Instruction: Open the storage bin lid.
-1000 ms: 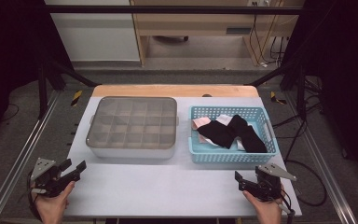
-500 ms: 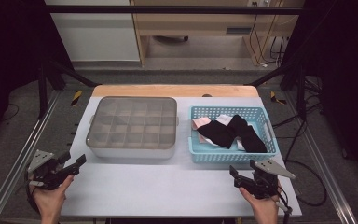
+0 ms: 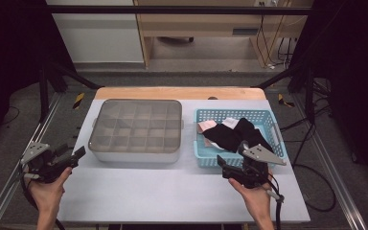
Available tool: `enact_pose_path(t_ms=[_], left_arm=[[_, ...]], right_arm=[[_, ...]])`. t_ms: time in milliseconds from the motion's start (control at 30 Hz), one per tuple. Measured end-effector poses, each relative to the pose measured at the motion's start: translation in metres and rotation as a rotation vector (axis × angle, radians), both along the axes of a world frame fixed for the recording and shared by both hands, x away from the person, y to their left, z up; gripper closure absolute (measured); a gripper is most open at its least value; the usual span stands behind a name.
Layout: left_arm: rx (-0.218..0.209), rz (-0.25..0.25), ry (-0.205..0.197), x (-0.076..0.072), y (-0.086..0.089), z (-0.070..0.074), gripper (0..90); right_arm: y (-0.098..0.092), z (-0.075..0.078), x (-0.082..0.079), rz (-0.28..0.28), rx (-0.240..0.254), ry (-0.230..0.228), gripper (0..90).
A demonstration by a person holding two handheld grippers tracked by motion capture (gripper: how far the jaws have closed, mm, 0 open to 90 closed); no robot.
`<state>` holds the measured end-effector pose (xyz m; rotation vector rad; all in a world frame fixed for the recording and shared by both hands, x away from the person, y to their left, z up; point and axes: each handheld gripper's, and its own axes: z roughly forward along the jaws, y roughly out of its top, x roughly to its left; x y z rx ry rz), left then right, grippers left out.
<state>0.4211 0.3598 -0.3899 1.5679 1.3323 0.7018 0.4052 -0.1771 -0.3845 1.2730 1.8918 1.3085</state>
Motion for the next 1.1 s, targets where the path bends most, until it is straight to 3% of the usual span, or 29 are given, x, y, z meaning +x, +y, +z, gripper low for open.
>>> enact_pose_path(t_ms=[300, 667, 1100], left_arm=[[0.016, -0.012, -0.010, 0.013, -0.006, 0.009, 30.1], [0.043, -0.013, 0.014, 0.033, -0.009, 0.010, 30.2], [0.031, -0.002, 0.015, 0.056, -0.004, 0.011, 31.6]], right_arm=[[0.025, 0.010, 0.016, 0.040, 0.013, -0.004, 22.6], [0.049, 0.014, 0.041, 0.057, 0.024, 0.014, 24.7], [0.086, 0.019, 0.069, 0.074, 0.019, 0.009, 25.9]])
